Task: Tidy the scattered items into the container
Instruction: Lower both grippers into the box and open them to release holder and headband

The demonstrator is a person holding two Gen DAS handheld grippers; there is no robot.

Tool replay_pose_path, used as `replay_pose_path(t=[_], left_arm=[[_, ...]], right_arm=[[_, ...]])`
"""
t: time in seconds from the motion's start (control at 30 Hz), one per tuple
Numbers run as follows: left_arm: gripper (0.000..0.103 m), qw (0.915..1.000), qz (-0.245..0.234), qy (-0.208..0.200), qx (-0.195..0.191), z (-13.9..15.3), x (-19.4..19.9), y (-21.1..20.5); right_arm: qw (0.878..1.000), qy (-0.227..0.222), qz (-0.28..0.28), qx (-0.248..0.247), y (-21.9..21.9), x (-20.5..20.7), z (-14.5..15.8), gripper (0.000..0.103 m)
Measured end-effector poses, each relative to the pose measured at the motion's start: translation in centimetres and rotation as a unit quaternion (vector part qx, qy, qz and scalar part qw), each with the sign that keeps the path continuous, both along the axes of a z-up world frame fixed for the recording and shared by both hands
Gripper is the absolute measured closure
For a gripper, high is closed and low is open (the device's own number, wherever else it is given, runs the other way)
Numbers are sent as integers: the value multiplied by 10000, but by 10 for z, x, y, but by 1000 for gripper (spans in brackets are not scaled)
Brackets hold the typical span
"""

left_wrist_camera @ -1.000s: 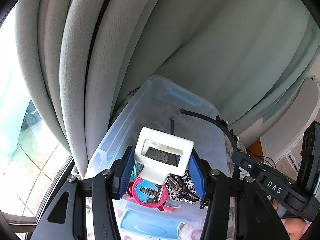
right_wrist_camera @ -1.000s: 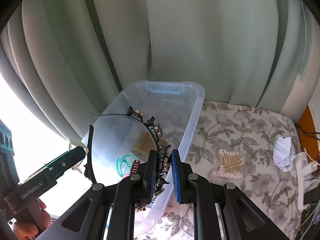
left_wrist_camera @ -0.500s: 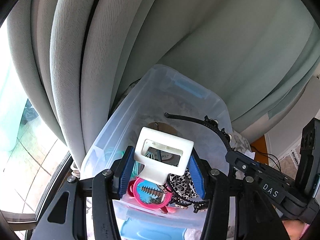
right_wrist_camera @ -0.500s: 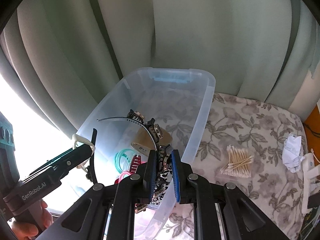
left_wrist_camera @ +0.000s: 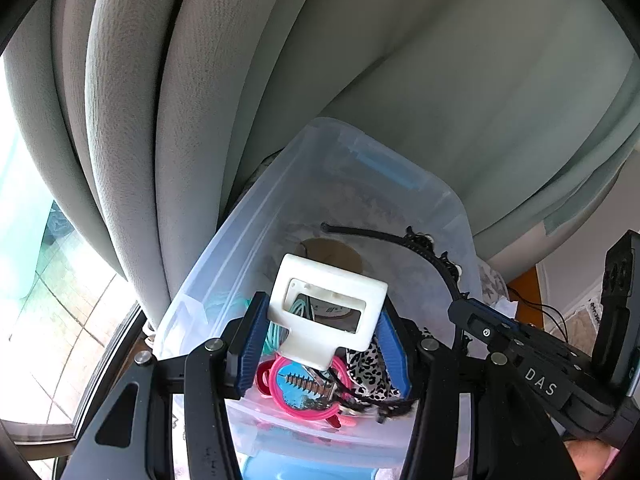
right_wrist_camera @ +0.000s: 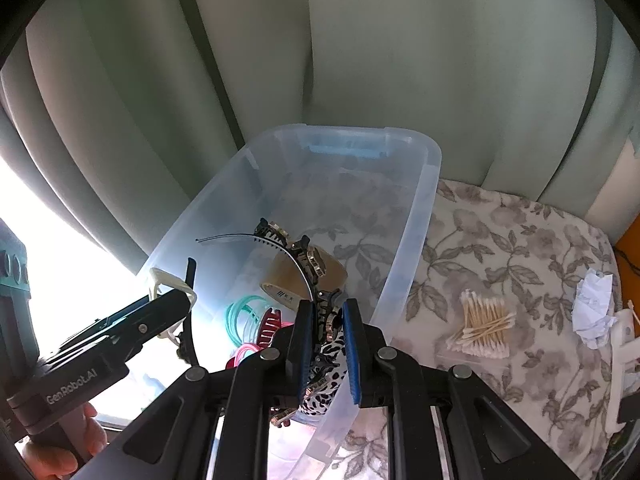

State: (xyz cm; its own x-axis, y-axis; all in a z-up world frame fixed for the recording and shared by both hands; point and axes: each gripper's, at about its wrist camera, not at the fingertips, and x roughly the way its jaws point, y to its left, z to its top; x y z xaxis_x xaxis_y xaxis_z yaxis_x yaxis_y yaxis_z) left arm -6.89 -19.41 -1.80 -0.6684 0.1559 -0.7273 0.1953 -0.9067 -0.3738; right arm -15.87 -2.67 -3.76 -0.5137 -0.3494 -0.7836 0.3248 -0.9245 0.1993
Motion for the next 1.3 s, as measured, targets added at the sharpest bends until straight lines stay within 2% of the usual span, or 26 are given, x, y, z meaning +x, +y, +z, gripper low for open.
replay_pose_path(t=[0.2, 0.3, 0.5, 0.6, 0.8, 1.0, 1.3], left_arm=[[49, 10000, 20, 0, 5, 4, 9, 4], [49, 10000, 39, -12, 31, -9, -6, -7], [49, 10000, 36, 13, 33, -6, -2, -7], [49, 10000, 49, 8, 64, -10, -22, 1], [49, 9999, 107, 34, -1, -3, -19, 3], [43, 9999, 137, 56, -19, -4, -25, 7], [42, 9999, 81, 84, -28, -7, -38, 17]], right_arm=[[10000, -32, 18, 7, -1, 1, 0, 86], [10000, -48, 27, 11, -2, 2, 0, 86], [10000, -57, 39, 6, -3, 2, 1, 86], [10000, -78, 56, 10, -5, 1, 3, 83], [9999, -16, 123, 115, -10, 3, 10, 83], [9997, -34, 169, 144, -11, 8, 12, 73], [9997, -23, 201, 155, -9, 19, 15, 69]])
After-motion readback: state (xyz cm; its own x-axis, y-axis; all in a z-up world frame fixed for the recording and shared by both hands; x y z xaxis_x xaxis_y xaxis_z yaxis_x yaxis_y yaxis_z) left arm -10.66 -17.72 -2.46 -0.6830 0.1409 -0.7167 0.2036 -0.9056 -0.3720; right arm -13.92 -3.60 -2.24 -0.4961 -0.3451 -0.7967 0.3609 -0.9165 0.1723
